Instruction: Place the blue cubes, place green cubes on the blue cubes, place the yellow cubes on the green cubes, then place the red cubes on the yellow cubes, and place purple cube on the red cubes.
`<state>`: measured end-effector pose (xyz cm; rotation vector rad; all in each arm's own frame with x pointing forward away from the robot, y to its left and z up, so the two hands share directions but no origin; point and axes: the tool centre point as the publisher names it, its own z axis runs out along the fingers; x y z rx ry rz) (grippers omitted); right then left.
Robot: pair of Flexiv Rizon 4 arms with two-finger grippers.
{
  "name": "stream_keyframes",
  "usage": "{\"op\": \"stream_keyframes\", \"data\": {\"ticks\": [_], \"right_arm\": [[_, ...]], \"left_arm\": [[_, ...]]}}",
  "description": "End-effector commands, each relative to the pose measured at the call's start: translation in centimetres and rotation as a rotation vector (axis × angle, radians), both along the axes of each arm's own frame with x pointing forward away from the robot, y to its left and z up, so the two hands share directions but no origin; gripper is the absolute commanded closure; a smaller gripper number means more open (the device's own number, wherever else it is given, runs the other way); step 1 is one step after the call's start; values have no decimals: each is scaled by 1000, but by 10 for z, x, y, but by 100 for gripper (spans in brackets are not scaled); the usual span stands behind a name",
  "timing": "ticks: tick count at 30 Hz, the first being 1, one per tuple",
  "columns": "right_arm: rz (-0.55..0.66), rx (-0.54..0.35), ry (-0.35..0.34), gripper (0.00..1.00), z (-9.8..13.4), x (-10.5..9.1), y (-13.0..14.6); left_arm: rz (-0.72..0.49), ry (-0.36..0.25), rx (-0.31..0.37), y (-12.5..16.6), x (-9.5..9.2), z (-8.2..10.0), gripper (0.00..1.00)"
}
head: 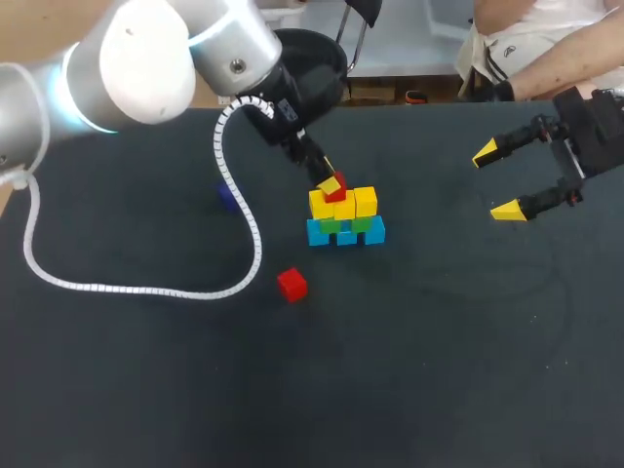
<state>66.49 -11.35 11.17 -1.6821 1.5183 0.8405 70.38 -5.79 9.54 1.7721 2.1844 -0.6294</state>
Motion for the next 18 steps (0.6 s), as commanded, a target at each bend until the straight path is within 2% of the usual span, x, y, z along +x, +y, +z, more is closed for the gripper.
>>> {"op": "stream_keyframes", "data": {"ticks": [1,6,18], "right_arm": [[0,1,-1,0,0,0,0],[0,1,-1,0,0,0,0],[0,1,-1,0,0,0,0]], "left_arm": [[-7,-1,0,0,2,3,100],[-34,-15,32,0,0,7,100],[-47,-5,30,-1,0,4,100]]}}
